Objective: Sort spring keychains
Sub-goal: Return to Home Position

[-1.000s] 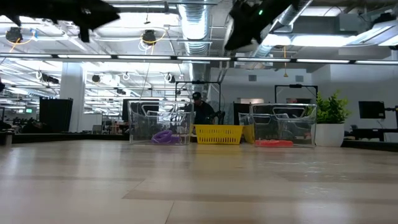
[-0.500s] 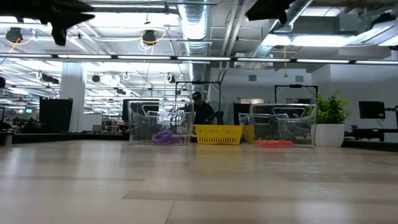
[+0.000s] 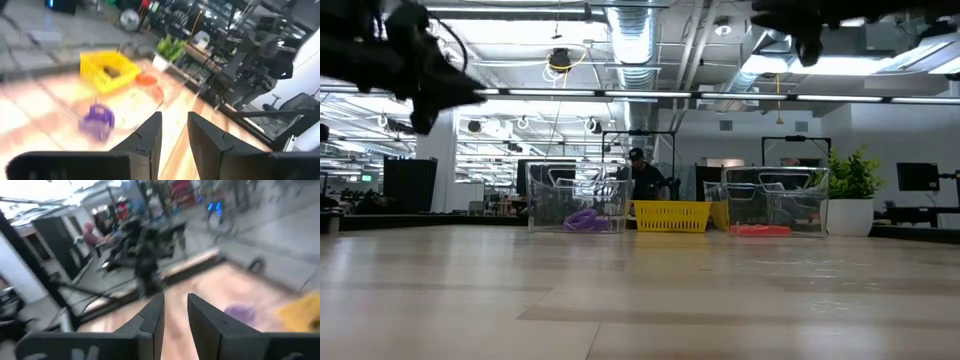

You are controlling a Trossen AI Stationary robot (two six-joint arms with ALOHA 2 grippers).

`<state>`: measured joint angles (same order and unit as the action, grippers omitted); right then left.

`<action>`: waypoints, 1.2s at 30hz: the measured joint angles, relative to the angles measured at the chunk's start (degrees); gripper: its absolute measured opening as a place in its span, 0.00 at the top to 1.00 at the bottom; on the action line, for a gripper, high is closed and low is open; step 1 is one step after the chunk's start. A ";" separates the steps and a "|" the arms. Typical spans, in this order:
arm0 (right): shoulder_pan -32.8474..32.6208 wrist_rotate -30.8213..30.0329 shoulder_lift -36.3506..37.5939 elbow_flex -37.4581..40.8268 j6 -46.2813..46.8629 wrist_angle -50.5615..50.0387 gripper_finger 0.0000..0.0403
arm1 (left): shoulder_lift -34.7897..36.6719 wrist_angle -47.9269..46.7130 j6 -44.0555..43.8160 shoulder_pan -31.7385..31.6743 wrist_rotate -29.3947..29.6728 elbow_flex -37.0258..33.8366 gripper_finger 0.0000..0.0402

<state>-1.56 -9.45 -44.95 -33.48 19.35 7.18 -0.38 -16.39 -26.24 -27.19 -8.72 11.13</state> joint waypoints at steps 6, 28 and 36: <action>-6.82 -2.45 -0.87 8.75 8.61 4.36 0.81 | -0.18 5.38 -4.68 2.76 -0.29 -6.67 0.78; -20.19 -34.26 4.17 33.01 22.65 7.53 0.81 | -6.94 18.56 -1.13 19.82 1.85 -10.79 0.78; -19.70 -34.08 4.06 33.03 22.71 2.19 0.81 | -13.93 18.77 -5.70 23.91 1.80 -10.81 0.78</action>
<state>-21.26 -43.53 -40.88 -0.45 42.06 9.37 -14.32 2.38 -31.94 -3.28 -6.92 0.33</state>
